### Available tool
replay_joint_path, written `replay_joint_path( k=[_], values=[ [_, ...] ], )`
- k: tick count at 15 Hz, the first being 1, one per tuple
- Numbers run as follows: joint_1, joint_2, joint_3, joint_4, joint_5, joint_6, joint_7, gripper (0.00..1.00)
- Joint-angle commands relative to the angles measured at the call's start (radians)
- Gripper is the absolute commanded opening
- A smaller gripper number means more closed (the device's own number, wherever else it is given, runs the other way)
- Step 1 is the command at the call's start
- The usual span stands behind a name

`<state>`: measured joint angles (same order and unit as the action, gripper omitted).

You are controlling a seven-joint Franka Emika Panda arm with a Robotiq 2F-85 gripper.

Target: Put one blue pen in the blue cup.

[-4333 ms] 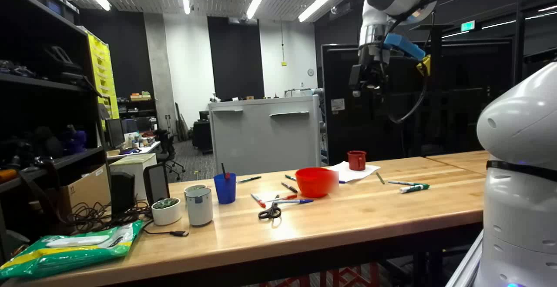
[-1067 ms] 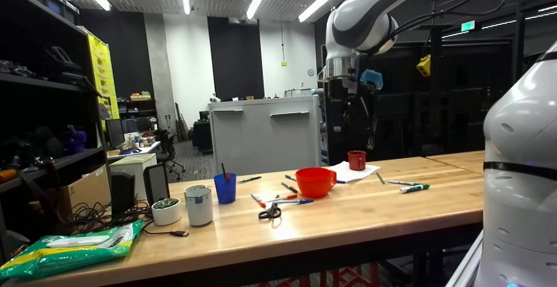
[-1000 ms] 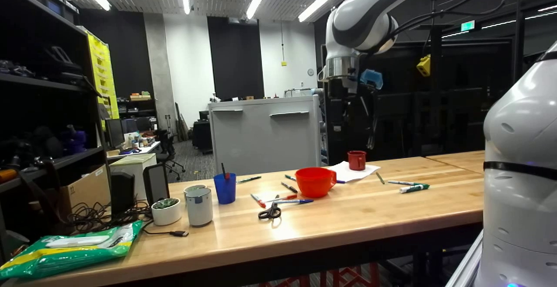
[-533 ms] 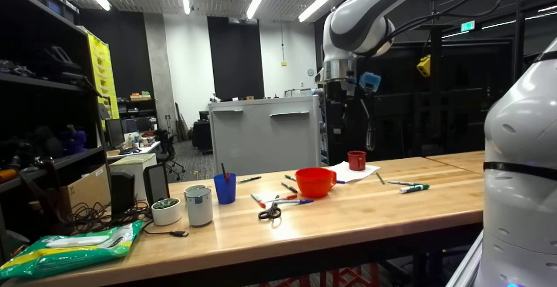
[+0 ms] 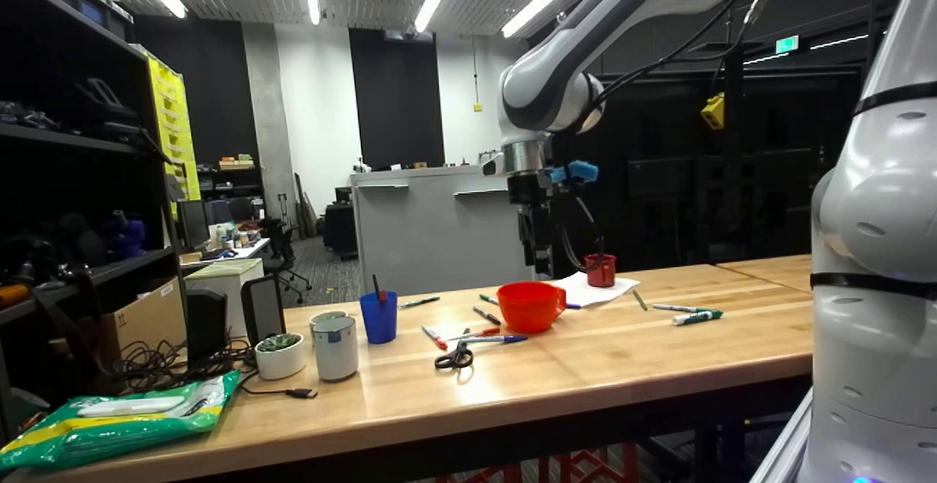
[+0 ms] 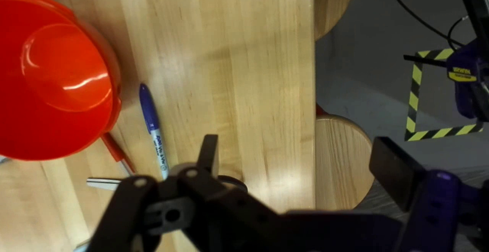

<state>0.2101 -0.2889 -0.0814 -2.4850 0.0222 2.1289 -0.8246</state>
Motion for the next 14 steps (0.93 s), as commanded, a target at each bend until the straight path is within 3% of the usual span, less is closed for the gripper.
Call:
replay_joint_path(
  k=[1,6,14],
  values=[
    [-0.020,0.188,0.020,0.135,0.010,0.011,-0.138,1.00],
    [-0.070,0.361,0.069,0.290,0.006,-0.003,-0.251,1.00],
    [-0.148,0.533,0.136,0.450,0.004,-0.017,-0.293,1.00]
  ],
)
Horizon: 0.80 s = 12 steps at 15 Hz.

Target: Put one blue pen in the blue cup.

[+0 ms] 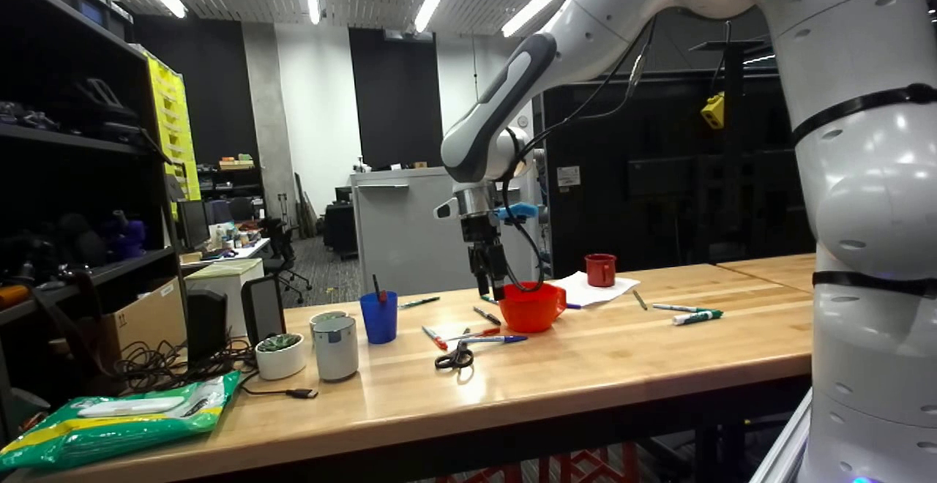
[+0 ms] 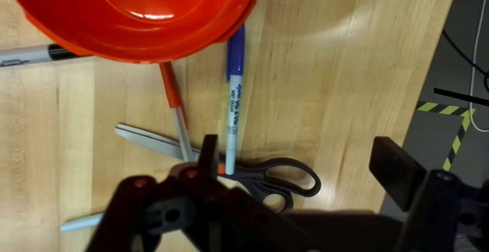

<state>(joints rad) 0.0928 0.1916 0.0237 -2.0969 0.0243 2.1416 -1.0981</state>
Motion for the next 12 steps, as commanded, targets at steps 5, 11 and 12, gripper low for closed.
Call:
replay_joint_path(
  k=[5,11,12],
  values=[
    [-0.042,0.056,0.045,0.110,-0.036,-0.063,-0.001,1.00],
    [-0.040,0.013,0.070,0.140,-0.014,-0.126,-0.027,1.00],
    [-0.037,0.004,0.078,0.135,-0.004,-0.133,-0.035,1.00]
  ],
)
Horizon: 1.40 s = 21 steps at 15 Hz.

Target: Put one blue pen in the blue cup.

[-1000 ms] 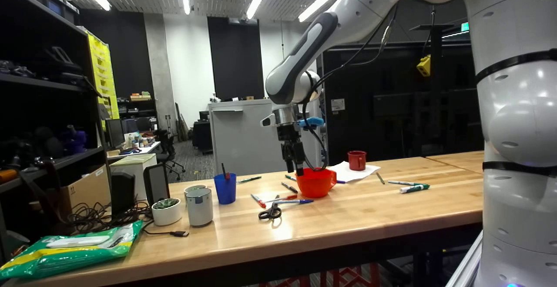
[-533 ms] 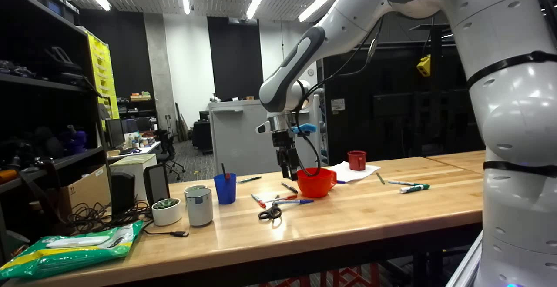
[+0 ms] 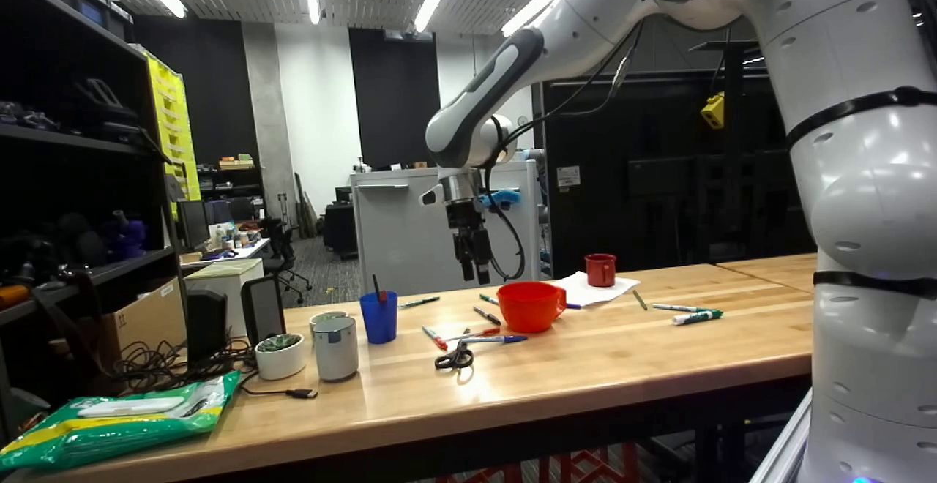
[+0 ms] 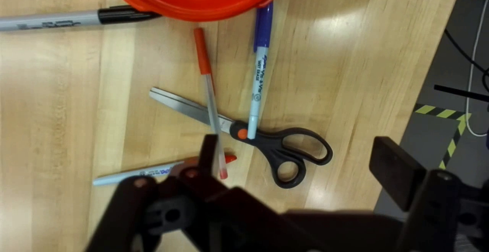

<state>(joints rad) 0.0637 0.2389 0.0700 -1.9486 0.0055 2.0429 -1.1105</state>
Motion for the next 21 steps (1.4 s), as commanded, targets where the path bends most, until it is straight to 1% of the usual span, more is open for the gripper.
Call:
replay_joint_path(
  k=[1,6,14,17,21],
  values=[
    [-0.007,-0.050,0.040,-0.019,0.024,-0.039,-0.030,1.00],
    [-0.006,-0.045,0.073,-0.034,0.094,-0.062,-0.064,1.00],
    [-0.026,-0.033,0.069,-0.099,0.169,-0.058,-0.102,1.00],
    [-0.036,-0.036,0.062,-0.122,0.177,-0.054,-0.110,1.00],
    [-0.048,-0.036,0.050,-0.142,0.159,-0.044,-0.114,1.00]
  ],
)
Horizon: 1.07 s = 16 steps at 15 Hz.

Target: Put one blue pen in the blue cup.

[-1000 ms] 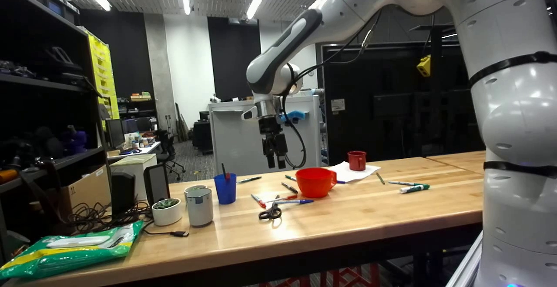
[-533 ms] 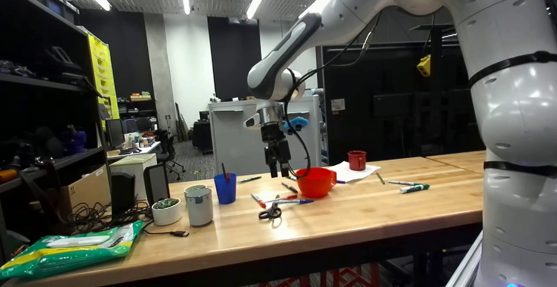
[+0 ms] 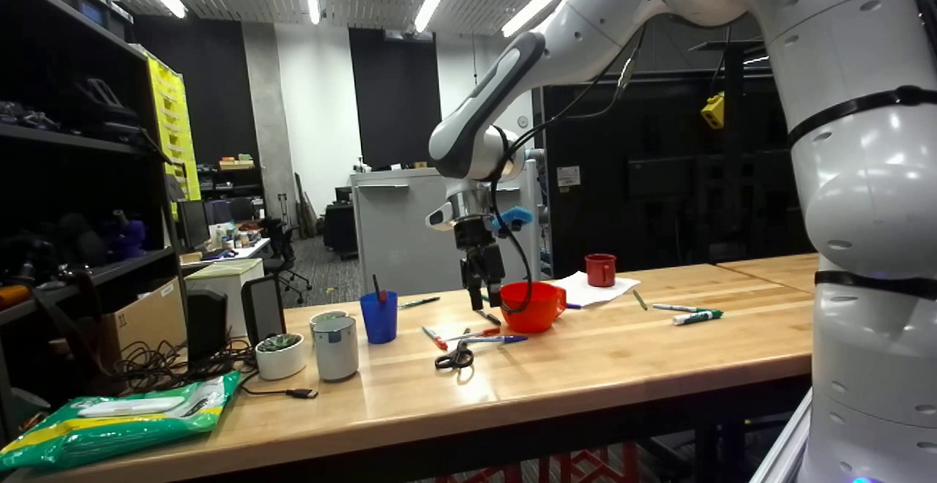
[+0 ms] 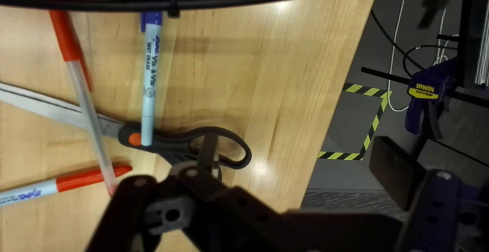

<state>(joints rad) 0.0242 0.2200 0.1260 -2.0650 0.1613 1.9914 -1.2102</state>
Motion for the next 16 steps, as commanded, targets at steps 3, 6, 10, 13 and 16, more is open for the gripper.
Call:
replay_joint_path(
  k=[3,6,10,13,16],
  values=[
    [-0.009,0.005,-0.009,-0.022,0.001,0.003,-0.016,1.00],
    [-0.014,0.020,-0.010,-0.024,0.003,0.018,-0.019,1.00],
    [-0.011,0.046,-0.016,-0.034,-0.027,0.081,-0.005,1.00],
    [-0.010,0.055,-0.017,-0.046,-0.052,0.131,0.004,1.00],
    [-0.005,0.064,-0.019,-0.057,-0.104,0.173,0.015,1.00]
  ],
)
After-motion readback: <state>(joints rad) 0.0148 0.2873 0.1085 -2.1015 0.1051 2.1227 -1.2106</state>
